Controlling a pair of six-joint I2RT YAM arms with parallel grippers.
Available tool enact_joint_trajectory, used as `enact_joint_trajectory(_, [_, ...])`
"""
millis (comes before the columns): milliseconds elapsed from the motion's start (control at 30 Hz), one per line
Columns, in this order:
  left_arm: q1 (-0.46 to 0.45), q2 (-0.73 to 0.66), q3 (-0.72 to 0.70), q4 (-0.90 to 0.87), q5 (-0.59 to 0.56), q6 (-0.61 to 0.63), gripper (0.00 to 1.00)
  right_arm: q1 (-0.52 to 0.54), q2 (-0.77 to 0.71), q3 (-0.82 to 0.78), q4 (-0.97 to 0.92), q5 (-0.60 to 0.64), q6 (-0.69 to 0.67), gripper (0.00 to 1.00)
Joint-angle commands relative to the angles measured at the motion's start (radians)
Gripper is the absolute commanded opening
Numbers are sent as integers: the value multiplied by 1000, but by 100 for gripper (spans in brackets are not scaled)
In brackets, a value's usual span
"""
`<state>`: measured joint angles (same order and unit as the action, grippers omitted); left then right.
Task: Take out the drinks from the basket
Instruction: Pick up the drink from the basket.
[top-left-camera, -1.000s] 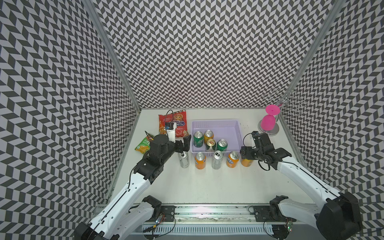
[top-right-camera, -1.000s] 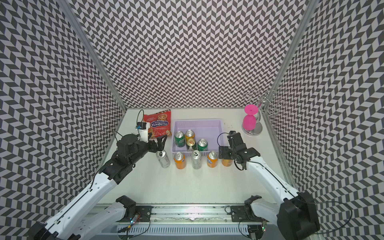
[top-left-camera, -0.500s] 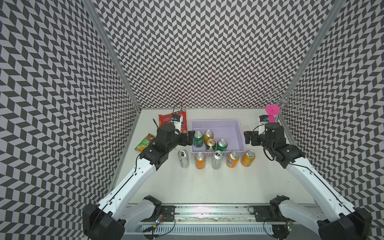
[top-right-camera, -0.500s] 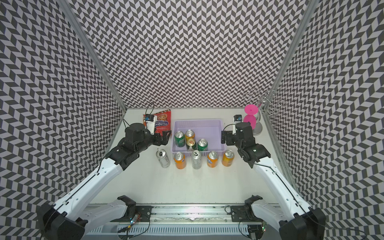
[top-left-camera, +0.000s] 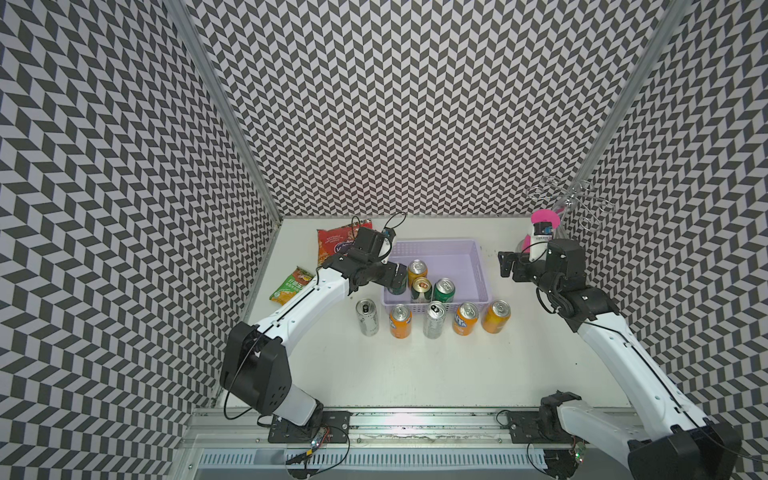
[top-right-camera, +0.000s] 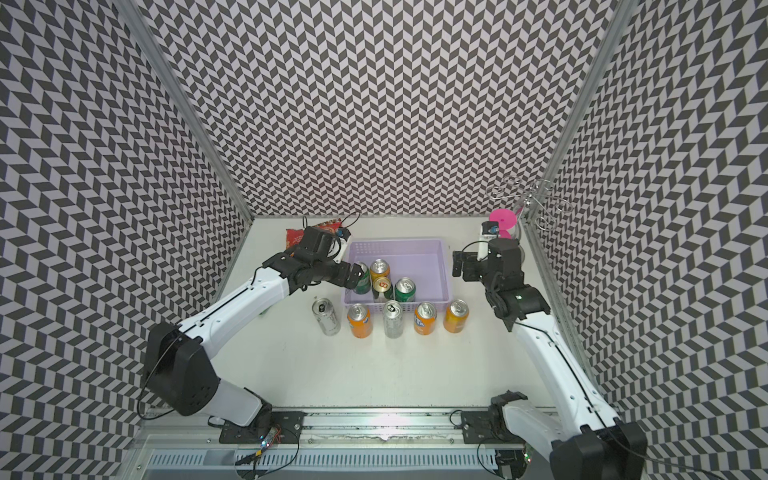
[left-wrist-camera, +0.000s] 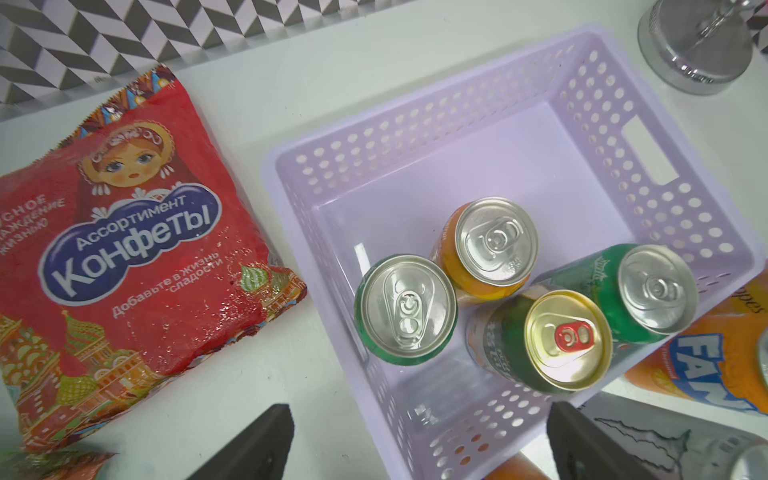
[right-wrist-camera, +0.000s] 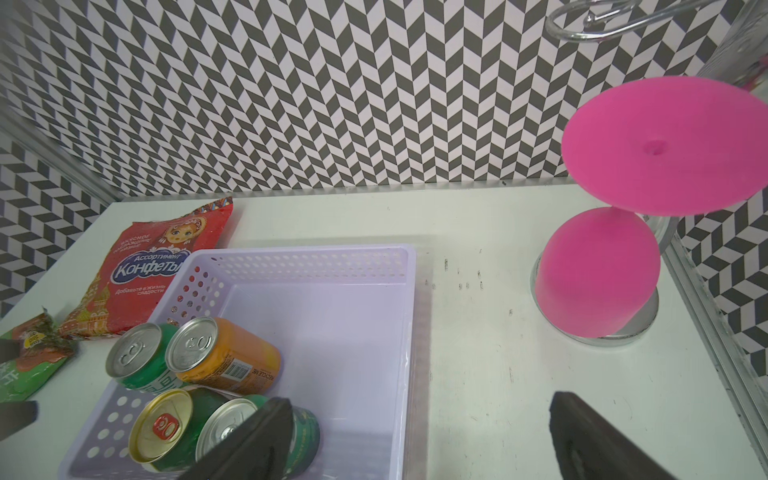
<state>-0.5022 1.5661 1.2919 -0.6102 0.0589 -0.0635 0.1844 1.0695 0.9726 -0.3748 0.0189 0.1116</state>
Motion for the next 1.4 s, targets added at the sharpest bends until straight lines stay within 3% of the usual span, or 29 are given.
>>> enact_joint_trajectory(0, [-22,63,66,-48,-26,30,99,-9,-28,-15,63,-23,-10,100])
enact_joint_trajectory(167, [-27,169,116,-52,-9,66,96,-12,-41,-23,68,-22,-12,100])
enact_joint_trajectory(333, [-28,265,173,-83,-66,81,92,-14,-48,-29,72,-20,-12,100])
enact_joint_trajectory(667, [-25,340,220,-60,-67,102,88,-14,-51,-35,72,-16,-15,99])
enact_joint_trajectory(1367, [-16,310,216,-45,-84,102,64,-14,-45,-43,76,-5,-15,100])
